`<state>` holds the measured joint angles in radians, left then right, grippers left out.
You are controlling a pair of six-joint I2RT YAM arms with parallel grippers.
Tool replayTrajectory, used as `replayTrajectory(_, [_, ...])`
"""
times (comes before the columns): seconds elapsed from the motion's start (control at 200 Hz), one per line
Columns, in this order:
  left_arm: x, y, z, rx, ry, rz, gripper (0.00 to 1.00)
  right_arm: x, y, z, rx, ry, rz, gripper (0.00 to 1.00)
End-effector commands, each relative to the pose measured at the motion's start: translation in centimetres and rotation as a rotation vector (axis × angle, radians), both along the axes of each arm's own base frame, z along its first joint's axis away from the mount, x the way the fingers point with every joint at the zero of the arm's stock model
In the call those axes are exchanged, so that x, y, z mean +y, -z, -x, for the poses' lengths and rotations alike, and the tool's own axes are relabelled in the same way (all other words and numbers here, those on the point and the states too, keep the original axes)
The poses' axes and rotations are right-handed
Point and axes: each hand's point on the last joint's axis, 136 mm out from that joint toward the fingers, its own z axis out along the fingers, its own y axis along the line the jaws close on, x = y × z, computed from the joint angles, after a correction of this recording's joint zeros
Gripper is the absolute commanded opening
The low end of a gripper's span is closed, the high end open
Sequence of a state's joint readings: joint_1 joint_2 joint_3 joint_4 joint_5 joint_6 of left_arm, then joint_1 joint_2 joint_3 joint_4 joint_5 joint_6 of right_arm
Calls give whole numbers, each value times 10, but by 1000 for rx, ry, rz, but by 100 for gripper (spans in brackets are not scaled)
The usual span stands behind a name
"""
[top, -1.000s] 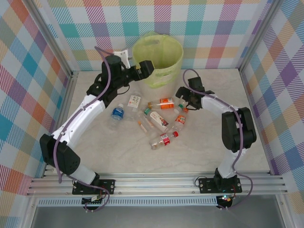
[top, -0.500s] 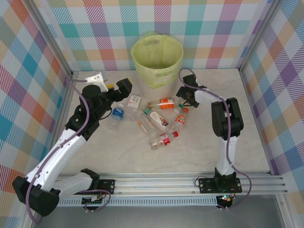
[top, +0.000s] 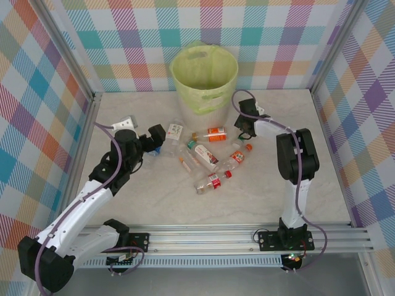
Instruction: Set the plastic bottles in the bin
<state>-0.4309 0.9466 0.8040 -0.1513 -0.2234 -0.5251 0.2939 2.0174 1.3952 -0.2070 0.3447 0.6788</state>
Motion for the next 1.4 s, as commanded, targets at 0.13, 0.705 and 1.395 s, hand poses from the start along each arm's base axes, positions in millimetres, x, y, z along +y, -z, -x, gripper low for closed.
replayTrajectory(0.13, [16,6,3,-18,-59,29,100,0,-141,-4,-367,-40,-63,48])
replayTrajectory(0.705, [19,37,-6,49,-112,65,100,94,-373,31,-865,-698,-202,51])
replayTrajectory(1.395, [12,50,-1,77,-46,154,100,147,-346,-62,-763,-737,-242,62])
